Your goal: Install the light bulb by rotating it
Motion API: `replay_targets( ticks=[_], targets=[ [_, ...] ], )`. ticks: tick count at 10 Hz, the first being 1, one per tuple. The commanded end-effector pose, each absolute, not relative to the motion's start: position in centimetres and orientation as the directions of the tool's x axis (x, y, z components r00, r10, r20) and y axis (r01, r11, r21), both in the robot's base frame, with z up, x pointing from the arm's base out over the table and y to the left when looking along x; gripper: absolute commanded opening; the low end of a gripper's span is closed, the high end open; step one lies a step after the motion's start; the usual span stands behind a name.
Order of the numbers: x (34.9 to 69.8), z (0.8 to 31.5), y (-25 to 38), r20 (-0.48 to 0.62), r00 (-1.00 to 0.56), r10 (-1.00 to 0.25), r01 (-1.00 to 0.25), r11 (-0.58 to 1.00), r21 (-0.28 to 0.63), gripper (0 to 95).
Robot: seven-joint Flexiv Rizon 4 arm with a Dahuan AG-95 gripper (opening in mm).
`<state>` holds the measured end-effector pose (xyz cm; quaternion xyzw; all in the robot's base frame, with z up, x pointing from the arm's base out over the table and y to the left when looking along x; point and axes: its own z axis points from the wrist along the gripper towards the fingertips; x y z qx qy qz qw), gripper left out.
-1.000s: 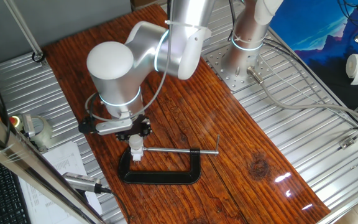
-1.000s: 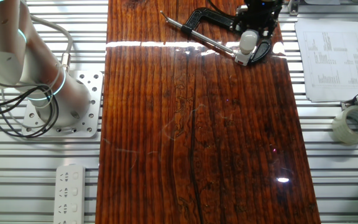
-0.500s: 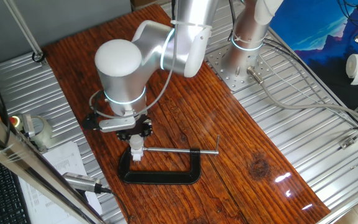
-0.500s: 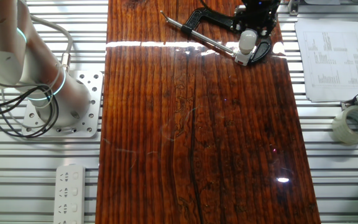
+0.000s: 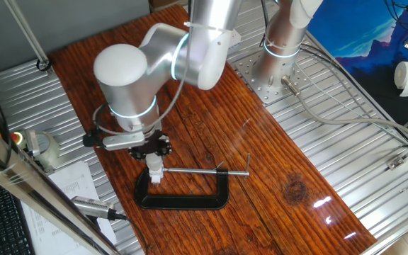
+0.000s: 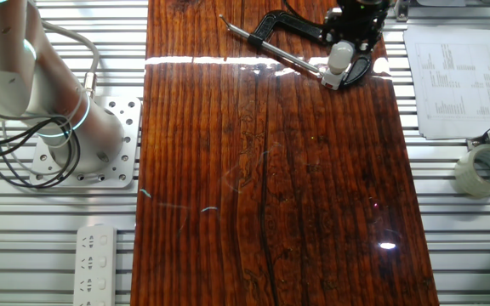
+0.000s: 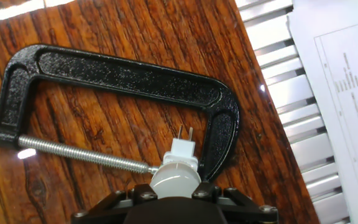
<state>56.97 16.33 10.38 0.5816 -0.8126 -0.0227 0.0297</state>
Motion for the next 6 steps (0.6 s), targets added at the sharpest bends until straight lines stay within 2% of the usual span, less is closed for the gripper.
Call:
replay_targets(
  ticks=[1, 6],
  targets=[
    [57.5, 10.57, 16.53, 0.052, -0.352, -0.935, -0.932, 0.355, 0.076, 0.0],
    [57.84, 10.7, 16.21, 0.041, -0.426, -0.904, -0.899, 0.428, 0.091, 0.0]
  ],
)
